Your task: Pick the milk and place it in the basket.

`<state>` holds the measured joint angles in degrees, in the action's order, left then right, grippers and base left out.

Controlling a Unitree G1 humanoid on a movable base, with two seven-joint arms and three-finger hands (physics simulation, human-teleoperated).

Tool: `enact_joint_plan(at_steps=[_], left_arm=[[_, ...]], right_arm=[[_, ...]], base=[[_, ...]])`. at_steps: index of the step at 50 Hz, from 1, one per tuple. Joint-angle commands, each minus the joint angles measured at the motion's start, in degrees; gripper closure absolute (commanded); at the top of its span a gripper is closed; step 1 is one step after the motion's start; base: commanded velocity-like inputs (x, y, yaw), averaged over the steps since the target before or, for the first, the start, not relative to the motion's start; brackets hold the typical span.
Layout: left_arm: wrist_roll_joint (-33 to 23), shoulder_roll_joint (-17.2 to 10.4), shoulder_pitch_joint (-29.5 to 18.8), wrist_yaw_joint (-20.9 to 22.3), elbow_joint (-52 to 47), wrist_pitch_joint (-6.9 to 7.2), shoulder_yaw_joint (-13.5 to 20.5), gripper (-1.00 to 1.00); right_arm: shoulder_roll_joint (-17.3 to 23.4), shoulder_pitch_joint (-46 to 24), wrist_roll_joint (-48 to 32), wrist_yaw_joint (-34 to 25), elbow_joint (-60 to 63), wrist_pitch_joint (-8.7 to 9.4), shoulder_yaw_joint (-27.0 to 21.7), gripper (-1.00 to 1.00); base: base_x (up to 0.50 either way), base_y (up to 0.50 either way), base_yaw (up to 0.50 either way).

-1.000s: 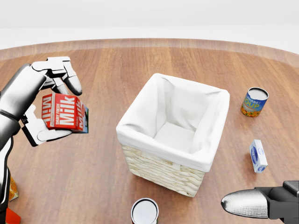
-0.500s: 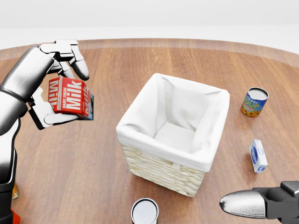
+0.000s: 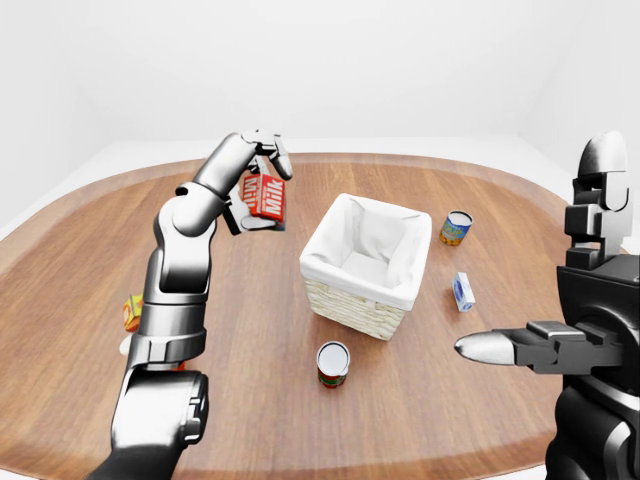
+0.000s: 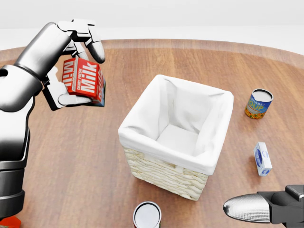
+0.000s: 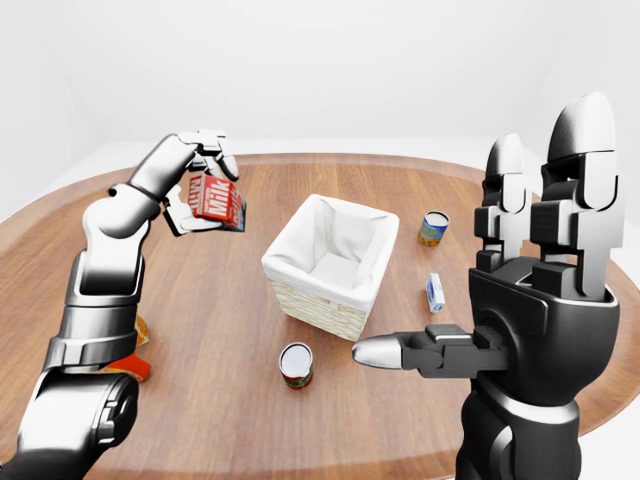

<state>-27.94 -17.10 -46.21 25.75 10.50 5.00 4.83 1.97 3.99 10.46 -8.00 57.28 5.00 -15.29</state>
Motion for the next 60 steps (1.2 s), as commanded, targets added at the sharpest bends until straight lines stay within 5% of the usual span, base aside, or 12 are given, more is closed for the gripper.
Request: enact_joint_plan(at_steps=[1, 41, 60], left_arm=[[-0.1, 1.3, -4.2, -1.4, 2.1, 0.00, -0.7, 1.00], [1.4, 6.8, -14.6, -4.5, 11.0, 0.00, -3.2, 1.00], [2.2, 9.9, -14.8, -6.2, 13.3, 0.00, -4.7, 1.00]], right_arm=[[0.0, -0.2, 0.1, -0.1, -0.5, 0.00, -0.2, -1.00], [0.0, 0.0, 0.0, -0.1, -0.8, 0.00, -0.1, -1.00], [0.0, 0.1, -0.1, -0.1, -0.8, 0.00, 0.2, -1.00]], base=[[0.00, 0.00, 0.00], [0.00, 0.00, 0.00], [0.00, 0.00, 0.00]])
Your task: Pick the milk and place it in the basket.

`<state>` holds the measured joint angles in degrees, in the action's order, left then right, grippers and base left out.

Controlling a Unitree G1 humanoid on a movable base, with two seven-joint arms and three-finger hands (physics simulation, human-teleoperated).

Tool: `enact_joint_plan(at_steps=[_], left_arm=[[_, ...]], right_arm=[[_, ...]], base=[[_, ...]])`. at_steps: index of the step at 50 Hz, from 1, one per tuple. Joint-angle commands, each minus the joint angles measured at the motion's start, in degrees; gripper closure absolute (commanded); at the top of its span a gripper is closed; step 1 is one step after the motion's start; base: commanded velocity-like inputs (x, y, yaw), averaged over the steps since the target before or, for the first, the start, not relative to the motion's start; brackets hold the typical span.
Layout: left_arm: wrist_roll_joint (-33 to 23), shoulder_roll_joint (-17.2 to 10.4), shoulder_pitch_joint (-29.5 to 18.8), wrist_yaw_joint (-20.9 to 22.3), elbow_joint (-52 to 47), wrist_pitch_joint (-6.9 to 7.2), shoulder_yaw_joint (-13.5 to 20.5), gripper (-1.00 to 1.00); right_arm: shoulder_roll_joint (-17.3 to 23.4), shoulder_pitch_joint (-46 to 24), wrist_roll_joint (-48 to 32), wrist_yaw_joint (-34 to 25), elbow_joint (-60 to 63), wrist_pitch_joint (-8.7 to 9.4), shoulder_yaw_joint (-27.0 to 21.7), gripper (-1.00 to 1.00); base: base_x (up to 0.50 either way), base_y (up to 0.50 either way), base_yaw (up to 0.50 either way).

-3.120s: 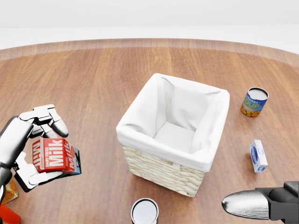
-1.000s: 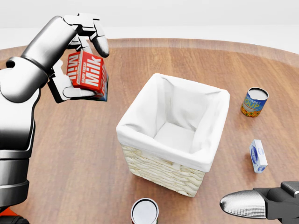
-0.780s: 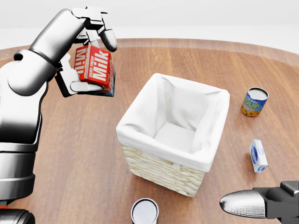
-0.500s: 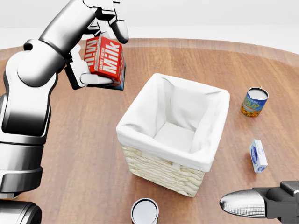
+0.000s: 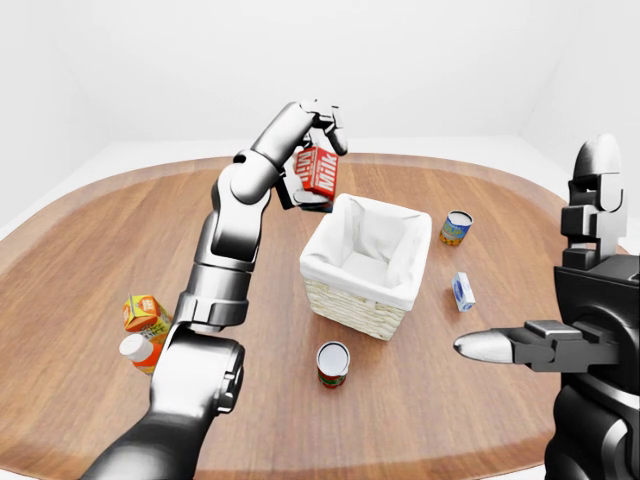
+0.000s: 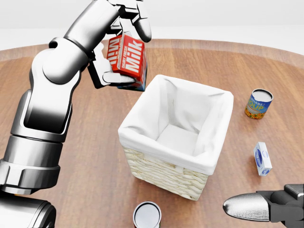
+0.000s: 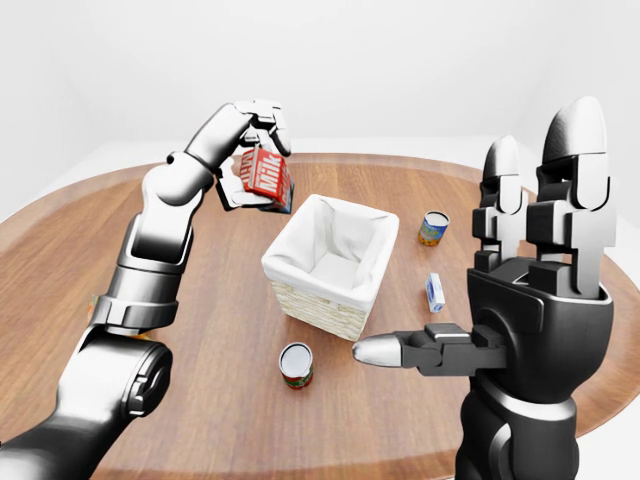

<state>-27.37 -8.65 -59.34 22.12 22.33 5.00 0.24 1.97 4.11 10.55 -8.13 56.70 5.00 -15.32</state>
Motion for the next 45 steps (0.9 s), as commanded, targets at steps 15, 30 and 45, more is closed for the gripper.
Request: enact_joint_plan(at_steps=[15, 30, 45], left_arm=[[1.4, 3.6, -4.9, -2.4, 2.5, 0.00, -1.1, 1.00], [1.8, 5.8, -6.4, -3.7, 5.6, 0.00, -1.6, 1.00], [1.8, 7.8, -8.6, -5.6, 13.0, 0.00, -2.2, 1.00]], right_arm=[[-0.2, 0.5, -0.9, -0.2, -1.0, 0.00, 1.0, -1.00], [-0.2, 0.5, -0.7, -0.4, -1.0, 0.00, 0.7, -1.00], [-0.2, 0.3, -0.5, -0.4, -1.0, 0.00, 0.5, -1.00]], base=[[0.00, 0.00, 0.00], [0.00, 0.00, 0.00], [0.00, 0.00, 0.00]])
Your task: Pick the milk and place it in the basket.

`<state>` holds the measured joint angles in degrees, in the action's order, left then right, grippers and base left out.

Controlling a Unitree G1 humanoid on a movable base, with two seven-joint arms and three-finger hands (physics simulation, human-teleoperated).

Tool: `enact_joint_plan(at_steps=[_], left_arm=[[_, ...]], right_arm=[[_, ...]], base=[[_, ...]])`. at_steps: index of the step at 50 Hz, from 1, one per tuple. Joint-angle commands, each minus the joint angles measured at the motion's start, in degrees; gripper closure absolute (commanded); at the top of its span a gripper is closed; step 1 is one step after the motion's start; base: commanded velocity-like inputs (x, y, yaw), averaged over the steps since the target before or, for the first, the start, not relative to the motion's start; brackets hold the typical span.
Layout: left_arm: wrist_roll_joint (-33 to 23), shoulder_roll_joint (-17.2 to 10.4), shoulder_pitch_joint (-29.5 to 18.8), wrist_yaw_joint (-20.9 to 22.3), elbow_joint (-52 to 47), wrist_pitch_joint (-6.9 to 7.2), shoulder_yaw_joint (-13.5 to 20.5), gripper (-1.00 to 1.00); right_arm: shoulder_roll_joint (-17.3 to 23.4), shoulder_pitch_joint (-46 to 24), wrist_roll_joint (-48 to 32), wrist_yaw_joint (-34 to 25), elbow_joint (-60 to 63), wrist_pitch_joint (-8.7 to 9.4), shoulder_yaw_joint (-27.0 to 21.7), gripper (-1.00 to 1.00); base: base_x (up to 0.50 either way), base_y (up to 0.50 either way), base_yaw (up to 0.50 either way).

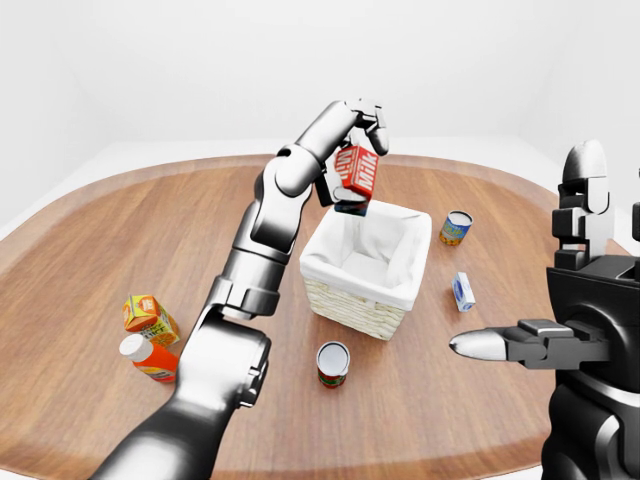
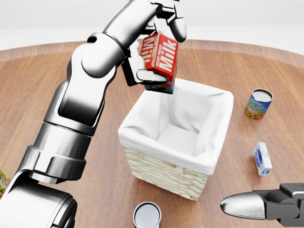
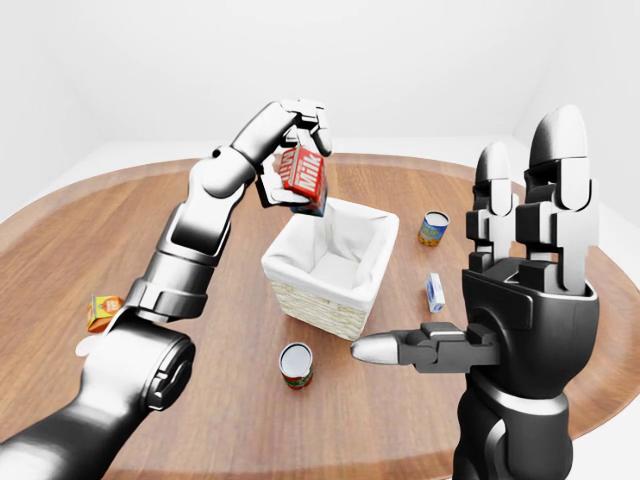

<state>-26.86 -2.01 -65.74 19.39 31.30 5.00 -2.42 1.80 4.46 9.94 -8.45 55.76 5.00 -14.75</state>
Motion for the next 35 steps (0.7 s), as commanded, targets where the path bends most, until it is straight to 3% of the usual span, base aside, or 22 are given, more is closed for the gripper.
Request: enact_joint_plan(at_steps=[1, 13, 35], left_arm=[[1.4, 1.2, -2.5, -3.0, 4.7, 0.00, 0.5, 1.00], [1.6, 2.5, -4.3, -3.6, 7.3, 0.00, 0.2, 1.00], [5.2, 3.3, -11.1, -8.3, 23.2, 0.00, 1.2, 1.00]], right_arm=[[0.0, 0.0, 0.1, 0.0, 0.0, 0.00, -0.1, -1.00], [0.0, 0.0, 0.3, 0.0, 0.4, 0.00, -0.2, -1.00], [-0.1, 0.3, 0.3, -0.2, 0.5, 0.00, -0.1, -1.00]], base=[[0.00, 0.00, 0.00], [0.00, 0.00, 0.00], [0.00, 0.00, 0.00]])
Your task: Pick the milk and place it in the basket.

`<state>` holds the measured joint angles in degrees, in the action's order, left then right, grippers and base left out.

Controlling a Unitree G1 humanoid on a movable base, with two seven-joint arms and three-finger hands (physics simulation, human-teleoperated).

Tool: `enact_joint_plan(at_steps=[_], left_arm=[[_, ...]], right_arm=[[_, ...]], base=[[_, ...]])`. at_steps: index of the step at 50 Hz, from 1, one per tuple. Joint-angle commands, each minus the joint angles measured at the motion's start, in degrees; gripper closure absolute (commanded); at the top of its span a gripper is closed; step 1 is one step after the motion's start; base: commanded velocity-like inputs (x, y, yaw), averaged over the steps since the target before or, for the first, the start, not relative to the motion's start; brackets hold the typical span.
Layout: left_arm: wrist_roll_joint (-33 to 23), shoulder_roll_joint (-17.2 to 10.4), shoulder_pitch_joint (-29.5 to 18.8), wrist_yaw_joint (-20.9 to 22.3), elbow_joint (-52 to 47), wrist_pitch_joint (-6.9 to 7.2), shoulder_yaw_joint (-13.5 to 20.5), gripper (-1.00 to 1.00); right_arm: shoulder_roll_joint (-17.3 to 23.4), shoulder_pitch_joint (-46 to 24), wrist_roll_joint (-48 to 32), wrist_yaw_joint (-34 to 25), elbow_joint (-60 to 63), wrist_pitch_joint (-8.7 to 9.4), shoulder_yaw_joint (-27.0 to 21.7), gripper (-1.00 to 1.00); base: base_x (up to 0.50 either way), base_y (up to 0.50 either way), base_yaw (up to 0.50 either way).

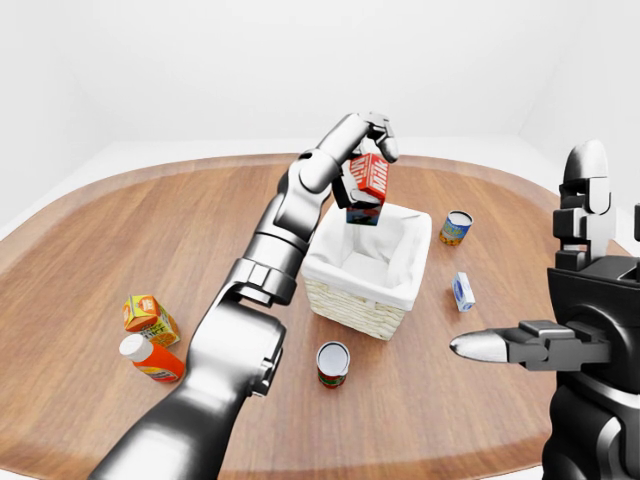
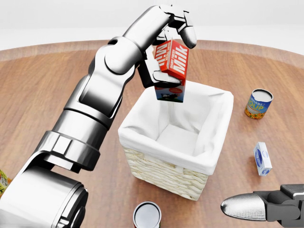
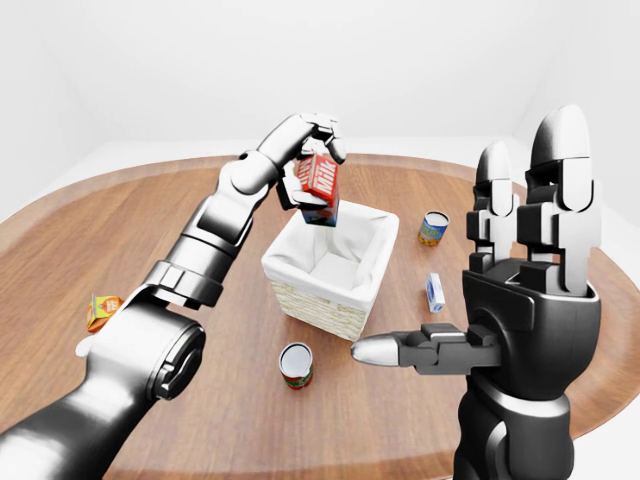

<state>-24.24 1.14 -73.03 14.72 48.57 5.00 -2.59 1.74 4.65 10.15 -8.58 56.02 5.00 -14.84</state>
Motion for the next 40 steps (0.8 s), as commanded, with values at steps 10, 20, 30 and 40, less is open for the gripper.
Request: enact_joint_plan(at_steps=[10, 20, 30, 40], left_arm=[[2.6, 0.7, -3.6, -4.6, 7.4, 0.00, 1.2, 1.00], [3.6, 1.0, -3.0, -9.0, 10.9, -3.20, 1.7, 1.00], [3.3, 2.2, -0.7, -11.3, 13.3, -8.02, 1.3, 1.00], [2.4, 3.1, 0.7, -12.4, 14.7, -10.00, 1.0, 1.00]], right_arm=[[-0.1, 0.2, -0.2, -0.1, -0.1, 0.00, 0.3, -1.00], [-0.1, 0.3, -0.1, -0.2, 0.0, 0.00, 0.2, -1.00], [0.0, 0.0, 0.2, -0.1, 0.3, 0.00, -0.1, -1.00], [-0.1, 0.2, -0.1, -0.1, 0.1, 0.00, 0.3, -1.00]], base=[[0.00, 0.00, 0.00], [0.00, 0.00, 0.00], [0.00, 0.00, 0.00], [0.00, 0.00, 0.00]])
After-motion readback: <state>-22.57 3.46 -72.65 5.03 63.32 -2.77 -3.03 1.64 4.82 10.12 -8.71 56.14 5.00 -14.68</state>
